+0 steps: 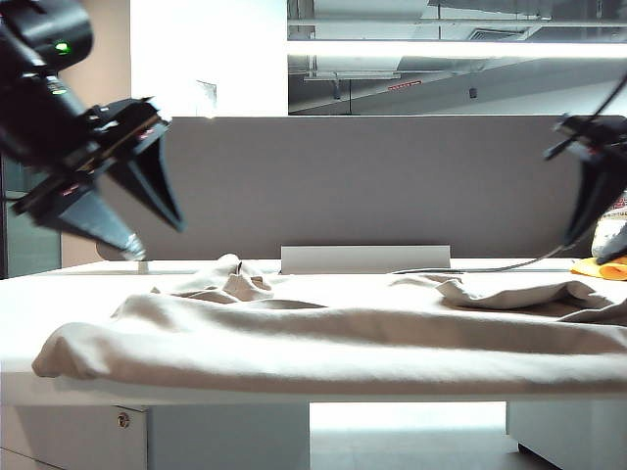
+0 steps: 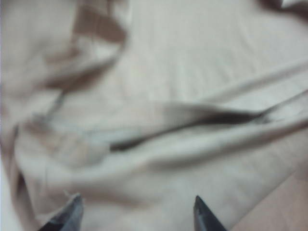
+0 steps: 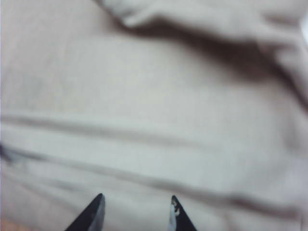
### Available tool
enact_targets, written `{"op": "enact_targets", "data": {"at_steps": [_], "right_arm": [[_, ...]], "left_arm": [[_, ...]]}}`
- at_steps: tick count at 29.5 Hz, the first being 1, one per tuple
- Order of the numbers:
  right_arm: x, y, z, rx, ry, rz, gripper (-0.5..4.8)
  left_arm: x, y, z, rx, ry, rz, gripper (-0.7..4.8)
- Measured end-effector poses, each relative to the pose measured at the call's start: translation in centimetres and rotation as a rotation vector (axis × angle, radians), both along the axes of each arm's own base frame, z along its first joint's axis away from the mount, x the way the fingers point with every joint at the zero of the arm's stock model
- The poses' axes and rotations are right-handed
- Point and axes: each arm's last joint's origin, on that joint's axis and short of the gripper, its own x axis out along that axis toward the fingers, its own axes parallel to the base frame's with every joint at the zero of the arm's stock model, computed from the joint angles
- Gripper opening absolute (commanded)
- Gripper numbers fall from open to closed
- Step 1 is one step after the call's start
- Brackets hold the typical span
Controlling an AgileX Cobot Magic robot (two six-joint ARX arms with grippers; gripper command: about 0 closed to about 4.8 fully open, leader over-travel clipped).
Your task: Fold the bottom side of the T-shirt horizontally towards the center, about one-third of the way, then fold the sleeve back towards the center, creating a straight line along the edge of the T-shirt, and finally fold the bottom of the T-shirt up towards the top, creating a neat rectangle.
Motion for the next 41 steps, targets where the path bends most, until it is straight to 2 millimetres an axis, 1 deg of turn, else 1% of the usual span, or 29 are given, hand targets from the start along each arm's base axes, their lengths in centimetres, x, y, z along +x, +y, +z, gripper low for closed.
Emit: {"op": "enact_targets", "data": {"at_steps": [1,3,4,5,7,8,10,11,12,16,21,35,38,41], "right_arm": [[-0.9,-0.1,0.0,0.001,-0.009,-0.004,1.72],[-2.7,-0.3,-0.2,0.001,-0.033,-0.017,1.95],[-3.3,-0.5,-0.2,-0.001,-0.036,-0.025,2.09],[-3.8,-0.6,-0.3,-0.001,-0.042,-0.033,2.20],[-5.1,-0.8,-0.6,-0.004,-0.050,-0.045,2.25],[-5.8,-0.8,-0.7,-0.004,-0.047,-0.047,2.50],[-6.7,-0.8,-1.0,-0.026,-0.032,-0.063,3.17],[-7.0,-0.9,-1.2,-0.038,-0.023,-0.074,3.40],[-7.3,-1.0,-1.4,-0.051,-0.014,-0.088,3.48],[-8.4,-1.3,-2.2,-0.058,0.034,-0.109,3.48],[-8.6,-1.9,-2.2,-0.057,0.045,-0.141,3.47],[-8.9,-2.6,-2.6,-0.155,0.088,-0.210,3.45],[-8.9,-2.6,-2.6,-0.159,0.089,-0.213,3.03],[-8.9,-2.6,-2.6,-0.168,0.092,-0.216,3.00]], "left_arm": [[-0.7,0.2,-0.2,-0.004,-0.001,0.006,2.99],[-2.6,0.6,-0.7,-0.017,-0.008,0.027,3.01],[-3.3,0.8,-1.0,-0.024,-0.007,0.036,3.01],[-3.9,0.9,-1.3,-0.028,-0.004,0.043,3.12],[-5.0,1.2,-2.1,-0.034,0.016,0.060,3.38],[-5.5,1.3,-2.5,-0.031,0.025,0.069,3.50],[-6.6,1.6,-3.3,-0.032,0.056,0.084,3.50],[-7.0,1.6,-3.8,-0.033,0.074,0.089,3.50],[-7.2,1.7,-4.1,-0.034,0.089,0.095,3.50],[-7.7,1.7,-4.9,-0.029,0.124,0.095,3.50],[-7.9,1.0,-4.9,-0.032,0.117,0.069,3.50],[-7.8,1.0,-4.9,-0.019,0.118,0.102,3.48],[-7.8,1.1,-4.9,-0.009,0.115,0.111,3.39],[-7.8,1.1,-4.9,-0.005,0.114,0.115,3.39]]}}
